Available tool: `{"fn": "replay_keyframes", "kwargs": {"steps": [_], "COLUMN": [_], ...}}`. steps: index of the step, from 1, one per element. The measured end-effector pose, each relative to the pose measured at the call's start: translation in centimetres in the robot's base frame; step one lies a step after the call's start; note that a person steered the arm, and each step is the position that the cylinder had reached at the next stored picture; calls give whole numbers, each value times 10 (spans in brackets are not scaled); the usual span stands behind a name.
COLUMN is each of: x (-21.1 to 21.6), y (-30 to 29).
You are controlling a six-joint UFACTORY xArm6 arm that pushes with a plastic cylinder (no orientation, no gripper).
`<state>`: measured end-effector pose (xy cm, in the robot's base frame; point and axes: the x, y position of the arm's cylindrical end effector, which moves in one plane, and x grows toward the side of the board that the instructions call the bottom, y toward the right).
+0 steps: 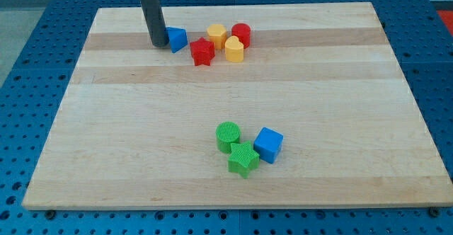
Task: Push blue cube towards red circle
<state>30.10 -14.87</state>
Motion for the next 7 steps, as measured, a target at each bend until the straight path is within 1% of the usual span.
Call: {"fn": "replay_keyframes", "kwargs": {"steps": [2,3,4,5,6,7], "x": [0,50,143,225,270,274], "y": [25,-12,-2,25,93,181]}}
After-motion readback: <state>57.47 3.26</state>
